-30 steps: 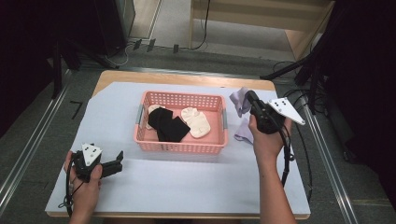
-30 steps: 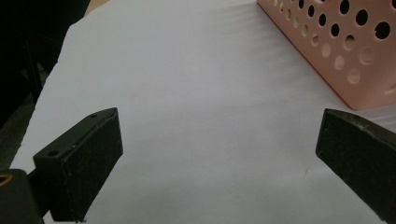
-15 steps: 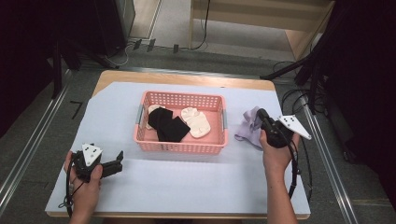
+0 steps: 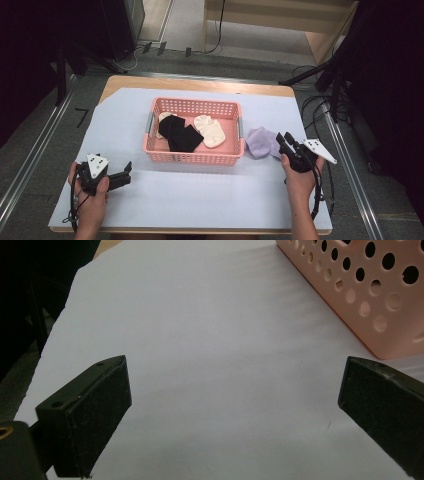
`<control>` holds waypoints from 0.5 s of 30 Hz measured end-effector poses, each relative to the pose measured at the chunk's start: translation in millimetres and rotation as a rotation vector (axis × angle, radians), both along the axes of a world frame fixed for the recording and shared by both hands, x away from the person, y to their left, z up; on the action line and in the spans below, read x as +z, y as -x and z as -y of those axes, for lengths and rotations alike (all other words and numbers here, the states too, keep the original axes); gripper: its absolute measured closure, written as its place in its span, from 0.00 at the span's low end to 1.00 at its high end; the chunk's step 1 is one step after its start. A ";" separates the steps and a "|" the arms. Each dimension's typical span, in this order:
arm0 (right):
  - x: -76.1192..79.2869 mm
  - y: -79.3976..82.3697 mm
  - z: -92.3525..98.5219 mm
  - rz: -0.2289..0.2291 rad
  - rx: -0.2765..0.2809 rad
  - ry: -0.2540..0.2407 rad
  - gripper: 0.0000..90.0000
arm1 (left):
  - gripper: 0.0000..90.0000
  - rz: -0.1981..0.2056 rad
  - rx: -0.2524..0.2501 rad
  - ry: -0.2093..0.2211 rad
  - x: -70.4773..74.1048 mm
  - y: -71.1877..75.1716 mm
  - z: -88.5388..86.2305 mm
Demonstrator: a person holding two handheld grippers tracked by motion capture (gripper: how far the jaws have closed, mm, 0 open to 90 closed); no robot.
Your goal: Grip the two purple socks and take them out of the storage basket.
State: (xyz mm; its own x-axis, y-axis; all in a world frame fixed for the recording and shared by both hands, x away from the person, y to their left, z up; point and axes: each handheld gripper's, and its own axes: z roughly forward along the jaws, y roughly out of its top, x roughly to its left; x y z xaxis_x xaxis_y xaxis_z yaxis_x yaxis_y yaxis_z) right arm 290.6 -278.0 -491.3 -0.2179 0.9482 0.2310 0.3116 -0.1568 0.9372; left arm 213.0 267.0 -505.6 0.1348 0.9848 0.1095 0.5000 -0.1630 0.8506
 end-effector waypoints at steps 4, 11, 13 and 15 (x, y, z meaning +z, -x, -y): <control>-4.5 10.9 8.4 0.001 -0.021 -0.015 0.70 | 0.01 0.001 0.002 0.000 0.0 0.2 0.0; -12.3 28.5 19.0 0.005 -0.030 -0.020 0.59 | 0.01 0.001 0.002 -0.001 0.1 0.2 0.0; -13.0 30.4 20.4 0.011 -0.033 -0.023 0.56 | 0.01 0.001 0.002 -0.001 0.1 0.3 0.0; -14.3 36.6 24.2 -0.007 -0.052 -0.014 0.47 | 0.01 0.001 0.002 -0.003 0.1 0.5 0.1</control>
